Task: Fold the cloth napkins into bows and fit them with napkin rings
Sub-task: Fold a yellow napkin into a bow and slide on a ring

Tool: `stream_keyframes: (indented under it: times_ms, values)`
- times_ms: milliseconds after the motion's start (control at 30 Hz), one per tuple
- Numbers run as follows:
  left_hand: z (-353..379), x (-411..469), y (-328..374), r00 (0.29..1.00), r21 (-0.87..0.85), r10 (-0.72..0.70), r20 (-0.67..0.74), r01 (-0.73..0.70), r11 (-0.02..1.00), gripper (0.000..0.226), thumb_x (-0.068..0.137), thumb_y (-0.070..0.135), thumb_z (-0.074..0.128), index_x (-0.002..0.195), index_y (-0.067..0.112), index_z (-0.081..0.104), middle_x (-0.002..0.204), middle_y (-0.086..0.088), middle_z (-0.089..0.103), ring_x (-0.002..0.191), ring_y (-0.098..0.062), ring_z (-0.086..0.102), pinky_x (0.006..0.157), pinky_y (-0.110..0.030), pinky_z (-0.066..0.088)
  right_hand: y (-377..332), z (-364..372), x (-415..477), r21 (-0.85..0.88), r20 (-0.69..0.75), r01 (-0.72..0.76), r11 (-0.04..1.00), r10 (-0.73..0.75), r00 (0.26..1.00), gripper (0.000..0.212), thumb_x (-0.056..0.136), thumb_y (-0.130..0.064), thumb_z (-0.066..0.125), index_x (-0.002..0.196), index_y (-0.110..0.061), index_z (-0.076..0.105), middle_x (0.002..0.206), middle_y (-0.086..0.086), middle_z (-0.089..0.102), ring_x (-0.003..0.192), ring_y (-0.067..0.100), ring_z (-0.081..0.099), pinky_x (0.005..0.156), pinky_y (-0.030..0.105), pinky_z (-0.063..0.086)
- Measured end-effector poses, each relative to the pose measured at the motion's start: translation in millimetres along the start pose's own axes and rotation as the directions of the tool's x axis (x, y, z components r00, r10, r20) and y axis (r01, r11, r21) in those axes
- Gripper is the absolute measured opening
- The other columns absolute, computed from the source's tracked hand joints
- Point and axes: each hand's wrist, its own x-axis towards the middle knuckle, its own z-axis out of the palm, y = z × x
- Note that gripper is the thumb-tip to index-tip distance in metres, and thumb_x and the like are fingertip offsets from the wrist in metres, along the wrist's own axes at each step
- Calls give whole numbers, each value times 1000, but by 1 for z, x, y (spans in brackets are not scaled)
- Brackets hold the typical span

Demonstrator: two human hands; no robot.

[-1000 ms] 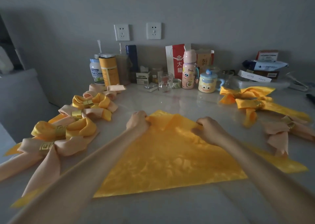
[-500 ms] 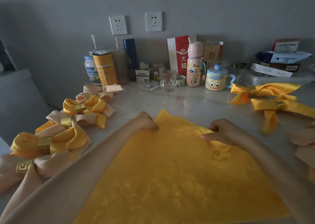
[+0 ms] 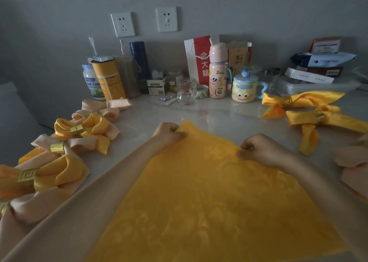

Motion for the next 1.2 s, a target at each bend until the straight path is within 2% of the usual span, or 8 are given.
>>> stream_keyframes:
  times_ms: [200, 300, 500, 700, 767, 967, 1100, 1200]
  values:
    - [3, 11, 0, 999, 59, -21, -27, 23, 998, 39, 88, 38, 63, 60, 13, 52, 60, 0, 42, 55, -13, 40, 50, -25, 27, 1, 0, -1, -44, -49, -57, 997, 55, 997, 36, 69, -35, 81, 88, -16, 57, 89, -4, 53, 88, 15, 51, 69, 28, 40]
    - [4, 14, 0, 999, 66, -32, -37, 34, 997, 50, 89, 40, 61, 52, 16, 36, 54, 0, 30, 48, -14, 30, 48, -27, 19, 2, -5, -2, -69, -25, -63, 996, 61, 998, 29, 70, -34, 80, 78, -16, 59, 79, -5, 55, 75, 11, 52, 60, 25, 38]
    - [7, 21, -3, 997, 59, 36, -72, -32, 998, 18, 89, 30, 62, 90, 13, 67, 95, -3, 62, 89, -19, 57, 73, -28, 43, 6, -7, 0, -105, -68, -33, 994, 26, 997, 46, 87, -42, 61, 60, -5, 58, 58, 6, 52, 53, 15, 47, 51, 28, 29]
    - [7, 31, -4, 993, 71, 47, -107, -39, 997, 22, 89, 24, 63, 101, 6, 68, 97, -2, 60, 90, -16, 55, 78, -26, 42, 9, -22, -10, -158, 52, -146, 977, 156, 986, 40, 80, -39, 70, 56, -16, 48, 57, -3, 46, 53, 10, 44, 48, 24, 27]
    - [8, 35, -2, 991, 132, 70, -114, -55, 990, 23, 89, 23, 63, 101, 4, 68, 95, -2, 59, 89, -17, 54, 77, -26, 41, 10, -32, -19, -181, 161, -143, 973, 173, 972, 33, 78, -37, 73, 62, -13, 58, 61, -1, 56, 55, 12, 52, 48, 25, 35]
    - [40, 36, 17, 973, 330, 205, -103, -161, 930, 17, 93, 21, 56, 98, 7, 65, 100, -9, 62, 92, -27, 58, 80, -37, 51, 23, -45, -46, -202, 417, -100, 974, 178, 891, 28, 73, -42, 76, 88, -19, 74, 89, -6, 74, 82, 10, 69, 84, 35, 54]
    - [60, 26, 20, 955, 472, 246, -164, -143, 870, 18, 97, 18, 45, 102, 8, 60, 104, -11, 61, 98, -30, 56, 84, -38, 44, 47, -59, -60, -192, 426, -210, 959, 274, 862, 27, 68, -34, 82, 87, -18, 72, 89, 1, 74, 84, 19, 70, 79, 39, 54]
    - [58, 5, 24, 950, 613, 277, -141, -136, 778, 31, 100, 23, 41, 127, 11, 47, 128, -11, 51, 117, -29, 47, 98, -41, 33, 60, -65, -75, -209, 399, -226, 951, 294, 868, 30, 70, -34, 81, 90, -14, 72, 91, 9, 73, 80, 23, 67, 67, 35, 50]
